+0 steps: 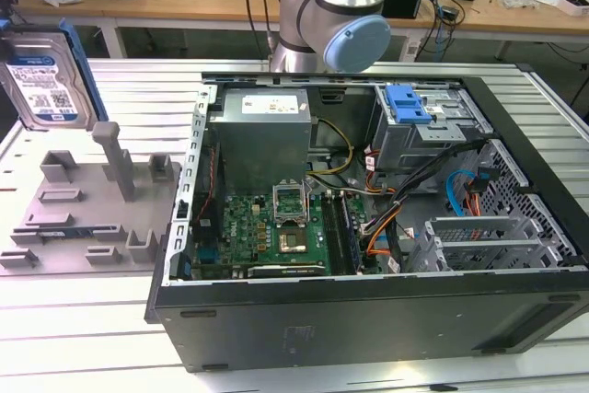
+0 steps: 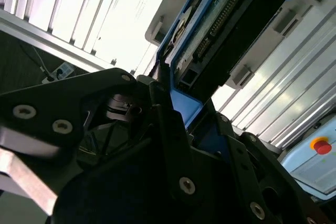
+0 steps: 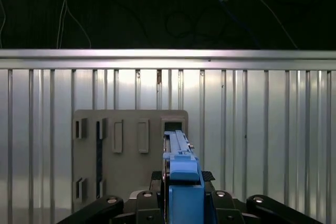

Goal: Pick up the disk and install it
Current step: 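Pick up the disk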

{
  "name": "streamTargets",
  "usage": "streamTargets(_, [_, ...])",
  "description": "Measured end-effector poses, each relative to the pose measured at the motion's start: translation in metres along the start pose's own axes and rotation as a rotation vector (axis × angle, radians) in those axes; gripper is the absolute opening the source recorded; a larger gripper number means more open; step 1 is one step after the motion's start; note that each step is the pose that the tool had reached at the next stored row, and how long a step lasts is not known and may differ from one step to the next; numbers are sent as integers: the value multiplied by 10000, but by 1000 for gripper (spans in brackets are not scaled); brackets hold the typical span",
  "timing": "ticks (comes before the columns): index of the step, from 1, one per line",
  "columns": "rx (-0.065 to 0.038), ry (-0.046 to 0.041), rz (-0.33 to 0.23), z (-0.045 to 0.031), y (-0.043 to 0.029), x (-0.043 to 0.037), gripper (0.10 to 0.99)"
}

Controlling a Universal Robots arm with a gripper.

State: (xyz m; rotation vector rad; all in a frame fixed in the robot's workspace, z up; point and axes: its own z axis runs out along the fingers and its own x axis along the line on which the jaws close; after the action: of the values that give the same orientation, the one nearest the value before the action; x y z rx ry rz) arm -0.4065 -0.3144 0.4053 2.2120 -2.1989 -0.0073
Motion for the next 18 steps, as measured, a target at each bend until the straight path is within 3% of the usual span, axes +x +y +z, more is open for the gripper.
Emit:
streamTargets(13, [0, -1, -3, -300, 1, 4, 369])
streamTargets(18, [1, -1, -4, -452, 2, 6, 369])
